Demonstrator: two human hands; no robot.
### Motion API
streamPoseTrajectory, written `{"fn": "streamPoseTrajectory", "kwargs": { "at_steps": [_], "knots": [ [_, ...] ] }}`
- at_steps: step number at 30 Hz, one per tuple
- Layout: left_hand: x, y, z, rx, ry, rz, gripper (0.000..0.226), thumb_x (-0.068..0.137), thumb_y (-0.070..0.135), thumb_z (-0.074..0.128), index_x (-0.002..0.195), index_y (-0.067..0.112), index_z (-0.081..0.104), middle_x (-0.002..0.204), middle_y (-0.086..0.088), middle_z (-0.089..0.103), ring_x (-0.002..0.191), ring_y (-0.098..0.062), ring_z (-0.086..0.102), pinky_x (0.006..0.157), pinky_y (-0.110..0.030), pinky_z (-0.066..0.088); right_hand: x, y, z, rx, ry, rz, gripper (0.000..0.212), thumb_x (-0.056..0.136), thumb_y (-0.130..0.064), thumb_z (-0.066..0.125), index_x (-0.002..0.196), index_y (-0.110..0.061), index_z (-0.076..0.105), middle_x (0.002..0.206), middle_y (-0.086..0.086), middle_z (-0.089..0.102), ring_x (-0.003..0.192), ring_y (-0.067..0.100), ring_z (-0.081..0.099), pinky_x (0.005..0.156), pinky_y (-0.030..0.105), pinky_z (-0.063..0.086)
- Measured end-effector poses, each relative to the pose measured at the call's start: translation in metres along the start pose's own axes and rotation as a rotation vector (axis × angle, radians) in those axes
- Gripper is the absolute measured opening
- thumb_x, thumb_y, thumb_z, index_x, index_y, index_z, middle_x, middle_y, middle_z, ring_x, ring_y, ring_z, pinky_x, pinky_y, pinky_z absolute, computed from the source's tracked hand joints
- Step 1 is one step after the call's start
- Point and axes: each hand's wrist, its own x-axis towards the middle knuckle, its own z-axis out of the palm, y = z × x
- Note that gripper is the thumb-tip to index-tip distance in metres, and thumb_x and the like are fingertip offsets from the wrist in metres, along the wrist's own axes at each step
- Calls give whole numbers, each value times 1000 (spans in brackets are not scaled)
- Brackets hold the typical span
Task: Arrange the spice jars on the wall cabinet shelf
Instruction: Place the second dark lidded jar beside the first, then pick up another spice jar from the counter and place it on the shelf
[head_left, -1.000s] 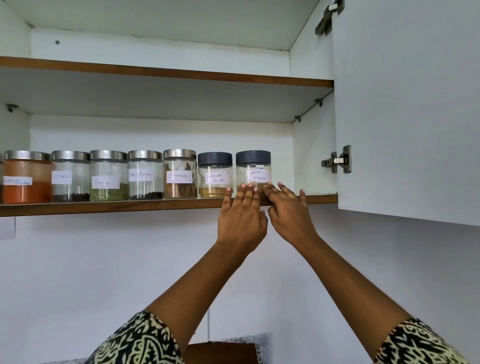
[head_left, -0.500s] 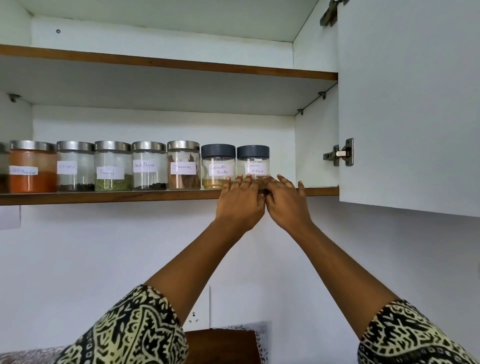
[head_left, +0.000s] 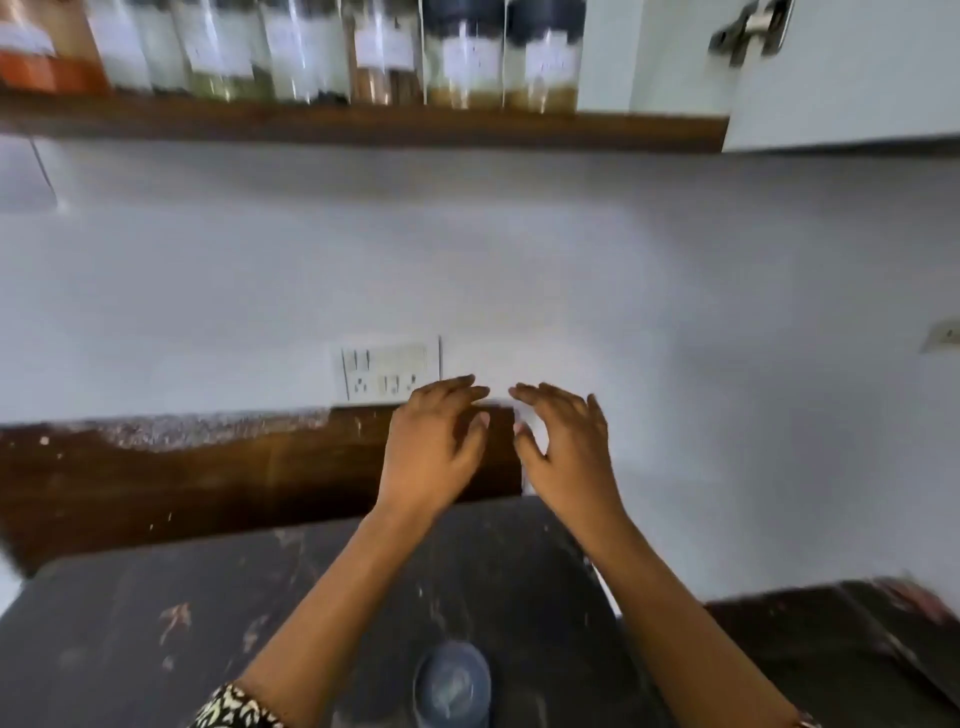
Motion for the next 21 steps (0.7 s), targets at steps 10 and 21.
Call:
{"fn": "streamPoseTrajectory", "kwargs": {
  "at_steps": [10,21],
  "knots": [
    [-179,-72,54,-67,-494,-283,47,87,35,61,132,27,51,130,4,57,117,-12,54,101,-30,44,-163,36,81,91,-895,265,69,81,-33,68,141,-22,36,143,1,44,131,19,41,108,33,38],
    [-212,-87,80,8,-828,-310,105,71,34,74,151,21,8,152,-2,24,127,-23,47,103,-34,42,-186,25,109,25,-1019,346,108,68,-22,79,150,-24,9,145,9,35,127,27,45,106,37,39]
  ]
}}
